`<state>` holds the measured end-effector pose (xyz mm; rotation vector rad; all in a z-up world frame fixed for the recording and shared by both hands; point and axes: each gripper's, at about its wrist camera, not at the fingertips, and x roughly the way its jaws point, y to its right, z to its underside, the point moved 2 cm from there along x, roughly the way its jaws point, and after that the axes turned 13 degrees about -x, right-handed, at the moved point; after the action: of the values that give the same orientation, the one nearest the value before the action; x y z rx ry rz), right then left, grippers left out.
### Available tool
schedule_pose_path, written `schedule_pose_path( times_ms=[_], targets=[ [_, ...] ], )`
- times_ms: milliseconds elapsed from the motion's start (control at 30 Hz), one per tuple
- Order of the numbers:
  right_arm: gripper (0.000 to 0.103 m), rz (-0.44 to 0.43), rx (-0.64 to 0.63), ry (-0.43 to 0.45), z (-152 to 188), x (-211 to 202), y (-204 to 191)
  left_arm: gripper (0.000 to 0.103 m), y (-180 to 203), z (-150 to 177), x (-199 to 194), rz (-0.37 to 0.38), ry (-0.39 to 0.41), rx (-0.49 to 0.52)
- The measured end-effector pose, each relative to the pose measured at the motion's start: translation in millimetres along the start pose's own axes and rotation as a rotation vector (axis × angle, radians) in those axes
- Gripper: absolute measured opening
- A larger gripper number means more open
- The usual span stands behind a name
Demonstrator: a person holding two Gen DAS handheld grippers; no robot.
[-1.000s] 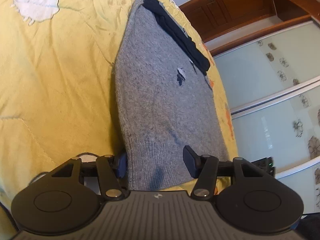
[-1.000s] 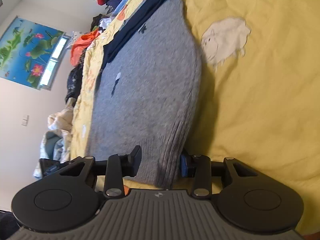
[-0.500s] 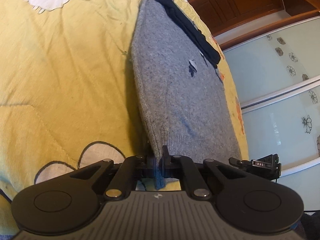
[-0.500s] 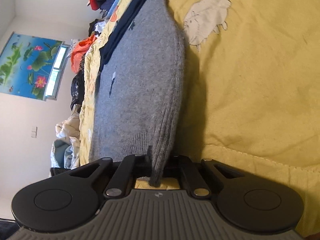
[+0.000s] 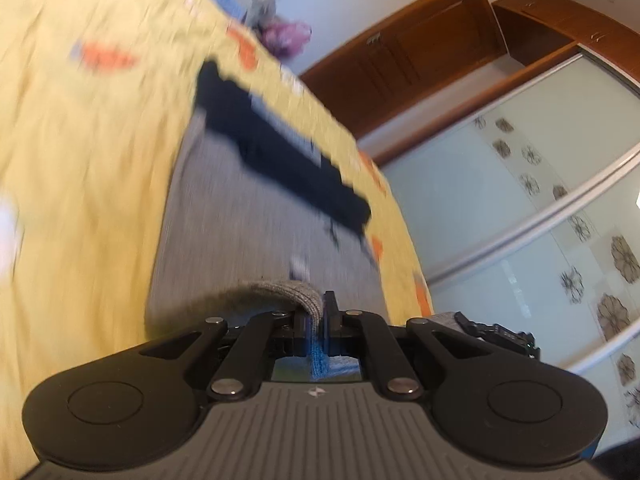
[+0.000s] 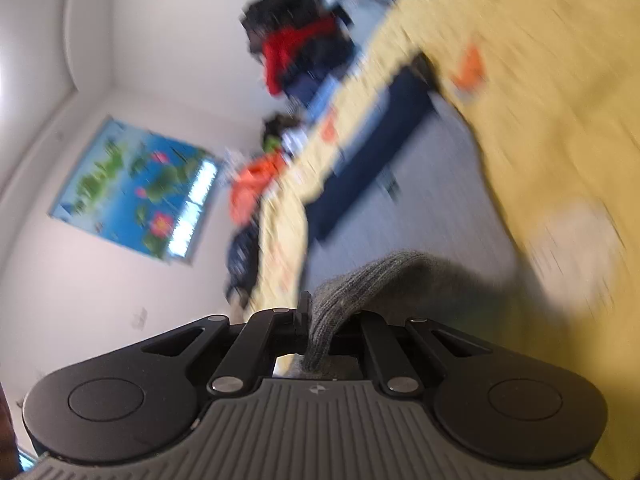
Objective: Fold small clothes
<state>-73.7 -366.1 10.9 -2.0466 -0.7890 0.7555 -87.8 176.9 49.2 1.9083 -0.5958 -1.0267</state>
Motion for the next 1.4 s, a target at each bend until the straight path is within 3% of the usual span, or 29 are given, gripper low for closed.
schedule_pose_path(
  times_ms=[133,400,667,900,967,1033,1100,1133,1167,1233,1300,1400],
  targets=[
    [0.008,-0.032,-0.01,0.08,-56.6,37.8,4.8,0.005,25.1,-54.7,25.9,0.011,0.072,0.056],
    [0.008,-0.042,0.038,0.125,-156.7,127.4,51.3,0.005,43.4,-158.0,92.4,-0.015,0.153,0.074],
    [0.008,0.021,0.116,0.125,-216.0,192.0,110.5,0.005,43.1,-231.3,157.8,-0.1,0.179,0.098],
    [0.009,0.118,0.139,0.101,-243.9,253.8,157.2,0.006,3.7,-272.0,228.3,-0.276,0.203,0.093],
    [0.019,0.174,0.134,0.094,-244.6,271.8,168.0,0.008,-14.4,-275.3,247.7,-0.379,0.18,0.08],
    [0.03,0.247,0.156,0.078,-241.5,286.6,178.6,0.009,-30.0,-273.5,253.5,-0.406,0.149,0.043],
    [0.04,0.253,0.135,0.087,-239.0,290.1,174.1,0.015,-31.9,-265.5,237.6,-0.356,0.194,0.018],
    [0.057,0.253,0.12,0.098,-237.1,287.1,167.0,0.031,-29.3,-261.5,224.8,-0.335,0.23,0.014],
    [0.075,0.237,0.106,0.115,-235.2,280.6,158.2,0.06,-24.9,-255.1,209.0,-0.317,0.275,0.011],
    [0.078,0.206,0.062,0.152,-227.1,261.0,138.4,0.099,-18.7,-233.8,172.9,-0.298,0.387,-0.005],
    [0.078,0.156,0.021,0.151,-209.5,238.5,120.0,0.1,-15.7,-206.3,139.7,-0.242,0.448,-0.004],
    [0.078,0.159,-0.007,0.134,-174.7,200.2,105.4,0.1,-22.0,-162.0,113.8,-0.195,0.395,-0.055]
  ],
)
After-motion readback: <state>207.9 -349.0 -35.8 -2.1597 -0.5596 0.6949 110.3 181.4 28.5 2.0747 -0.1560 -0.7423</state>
